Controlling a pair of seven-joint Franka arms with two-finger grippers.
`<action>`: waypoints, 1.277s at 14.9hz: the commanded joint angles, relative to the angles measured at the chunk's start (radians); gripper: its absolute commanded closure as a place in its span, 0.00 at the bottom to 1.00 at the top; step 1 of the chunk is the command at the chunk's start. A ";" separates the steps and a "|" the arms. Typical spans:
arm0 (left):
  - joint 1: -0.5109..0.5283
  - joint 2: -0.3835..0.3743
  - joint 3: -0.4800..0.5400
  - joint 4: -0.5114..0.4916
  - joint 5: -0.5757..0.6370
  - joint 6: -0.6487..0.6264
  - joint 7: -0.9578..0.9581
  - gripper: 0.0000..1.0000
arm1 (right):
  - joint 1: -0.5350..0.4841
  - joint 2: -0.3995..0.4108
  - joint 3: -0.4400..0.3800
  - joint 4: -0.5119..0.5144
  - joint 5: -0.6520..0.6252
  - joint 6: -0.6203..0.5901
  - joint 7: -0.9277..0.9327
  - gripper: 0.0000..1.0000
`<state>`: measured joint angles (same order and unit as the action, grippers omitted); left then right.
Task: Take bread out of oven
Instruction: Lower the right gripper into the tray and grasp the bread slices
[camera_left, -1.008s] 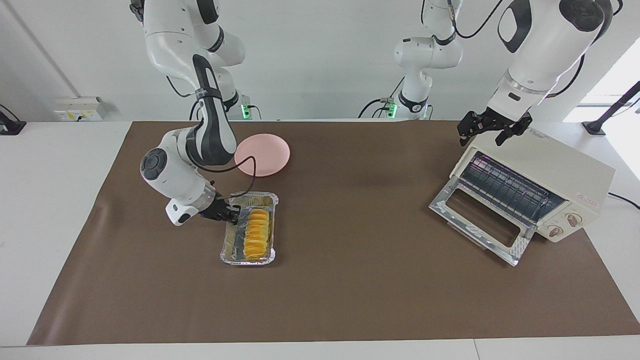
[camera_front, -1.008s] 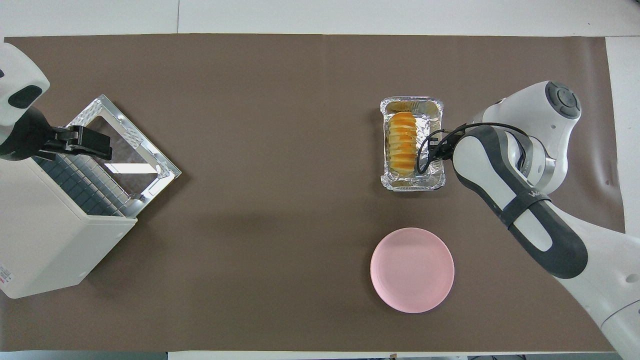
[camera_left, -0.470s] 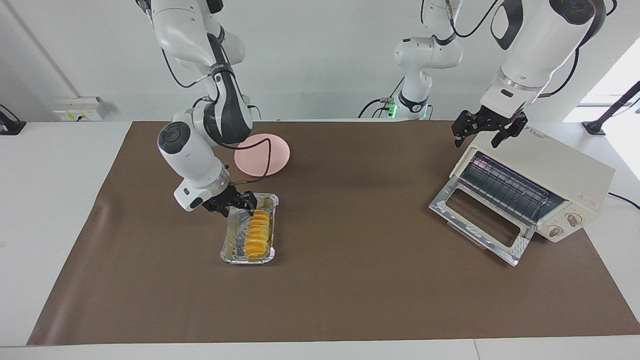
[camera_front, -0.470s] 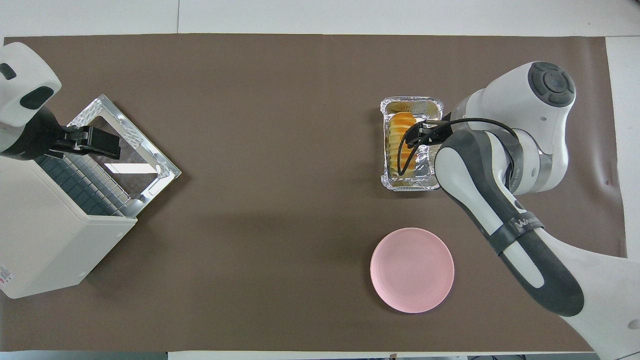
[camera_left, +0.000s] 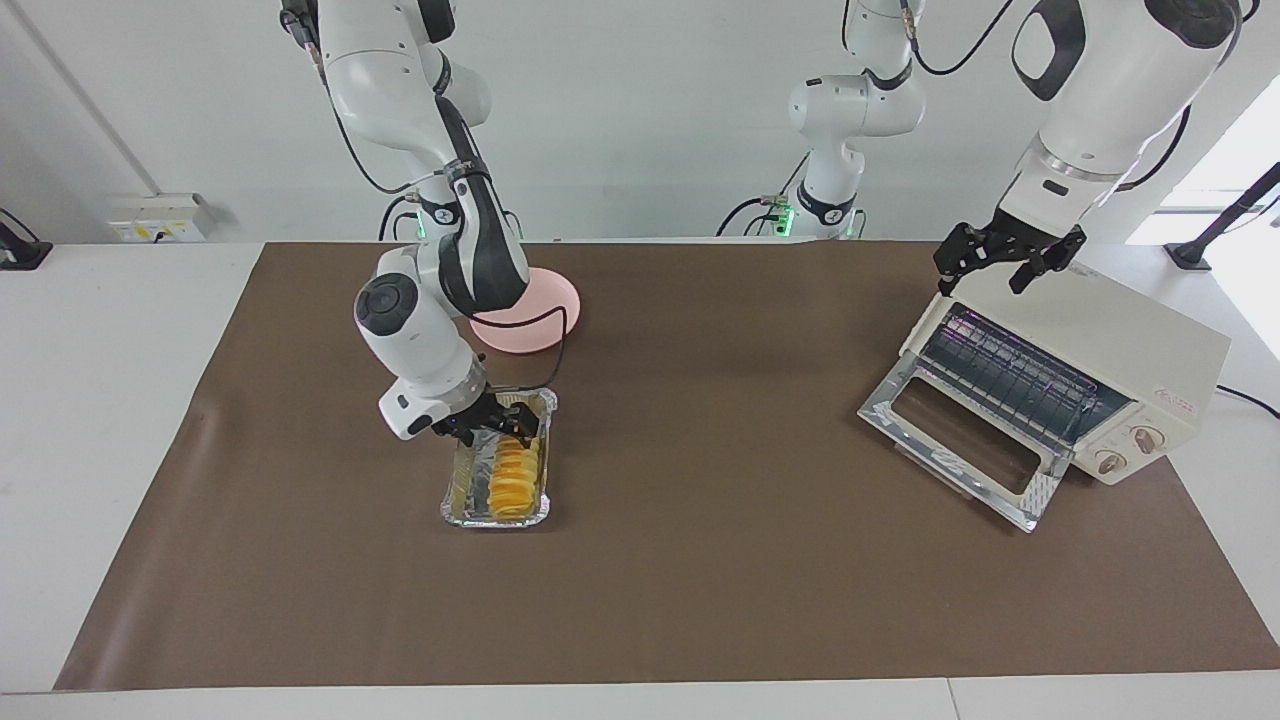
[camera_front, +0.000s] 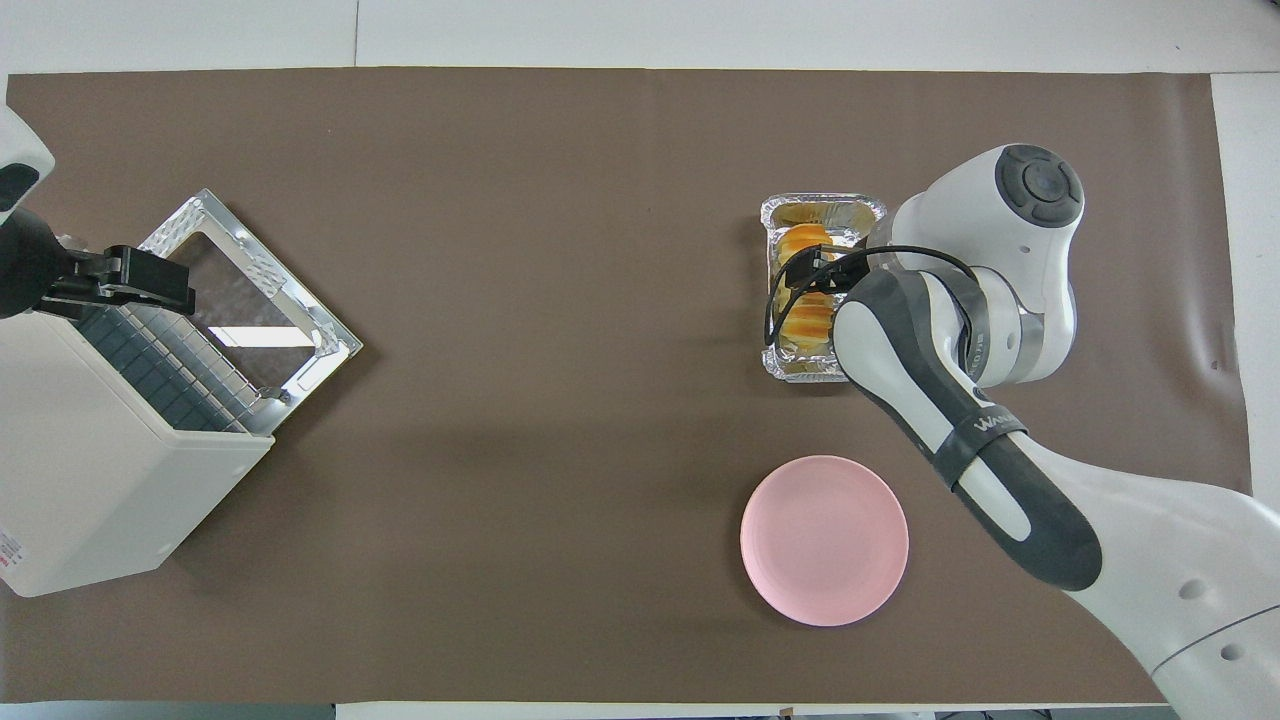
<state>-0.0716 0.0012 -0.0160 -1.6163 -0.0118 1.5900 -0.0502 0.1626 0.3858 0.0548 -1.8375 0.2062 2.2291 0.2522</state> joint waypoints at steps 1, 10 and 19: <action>0.016 -0.010 -0.004 -0.016 0.007 -0.045 0.006 0.00 | -0.006 -0.007 0.008 -0.040 0.039 0.050 0.015 0.06; 0.033 -0.018 -0.004 -0.027 0.009 -0.047 0.003 0.00 | -0.006 -0.008 0.010 -0.042 0.039 0.047 0.012 1.00; 0.035 -0.027 -0.004 -0.019 0.010 -0.047 0.000 0.00 | 0.000 -0.210 0.010 0.085 0.032 -0.452 0.158 1.00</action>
<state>-0.0434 -0.0054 -0.0167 -1.6252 -0.0118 1.5552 -0.0503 0.1551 0.2787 0.0534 -1.6751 0.2341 1.8431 0.3251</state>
